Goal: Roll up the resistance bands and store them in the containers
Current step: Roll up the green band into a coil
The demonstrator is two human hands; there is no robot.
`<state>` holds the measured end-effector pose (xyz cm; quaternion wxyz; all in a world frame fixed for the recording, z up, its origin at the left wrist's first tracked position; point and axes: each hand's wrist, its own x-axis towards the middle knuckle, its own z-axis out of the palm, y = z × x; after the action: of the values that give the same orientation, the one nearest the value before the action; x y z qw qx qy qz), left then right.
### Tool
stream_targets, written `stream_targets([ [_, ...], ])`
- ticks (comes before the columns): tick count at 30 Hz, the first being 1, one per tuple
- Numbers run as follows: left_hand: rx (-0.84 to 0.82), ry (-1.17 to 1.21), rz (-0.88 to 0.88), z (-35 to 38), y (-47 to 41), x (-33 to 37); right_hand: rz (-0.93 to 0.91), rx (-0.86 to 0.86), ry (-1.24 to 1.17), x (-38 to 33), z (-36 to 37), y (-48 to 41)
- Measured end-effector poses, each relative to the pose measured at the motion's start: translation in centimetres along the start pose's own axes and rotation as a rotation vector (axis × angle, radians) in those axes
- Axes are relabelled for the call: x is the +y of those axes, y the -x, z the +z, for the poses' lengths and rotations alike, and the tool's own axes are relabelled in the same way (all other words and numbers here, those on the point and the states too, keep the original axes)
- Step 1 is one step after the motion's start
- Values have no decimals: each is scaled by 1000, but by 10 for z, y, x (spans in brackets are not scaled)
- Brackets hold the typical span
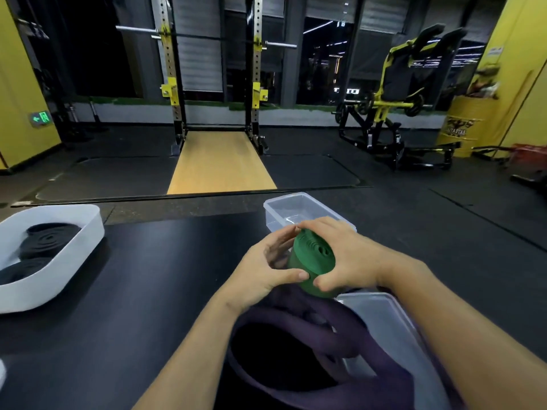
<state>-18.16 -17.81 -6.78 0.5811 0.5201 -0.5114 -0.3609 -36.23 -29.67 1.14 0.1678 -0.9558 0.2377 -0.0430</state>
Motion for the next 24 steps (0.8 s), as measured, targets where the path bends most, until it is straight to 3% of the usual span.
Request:
stream_targets([
  [7, -38, 62, 80, 11, -55, -2, 34, 44, 66, 34, -26, -26],
  [12, 125, 93, 142, 17, -64, -23, 35, 10, 127, 49, -33, -56],
  [16, 283, -377, 213, 28, -73, -40, 68, 36, 150, 67, -42, -87],
  [20, 244, -577, 143, 36, -78, -45, 117, 48, 159, 88, -49, -114],
  [24, 197, -887, 242, 36, -84, -55, 194, 24, 144, 105, -42, -141],
])
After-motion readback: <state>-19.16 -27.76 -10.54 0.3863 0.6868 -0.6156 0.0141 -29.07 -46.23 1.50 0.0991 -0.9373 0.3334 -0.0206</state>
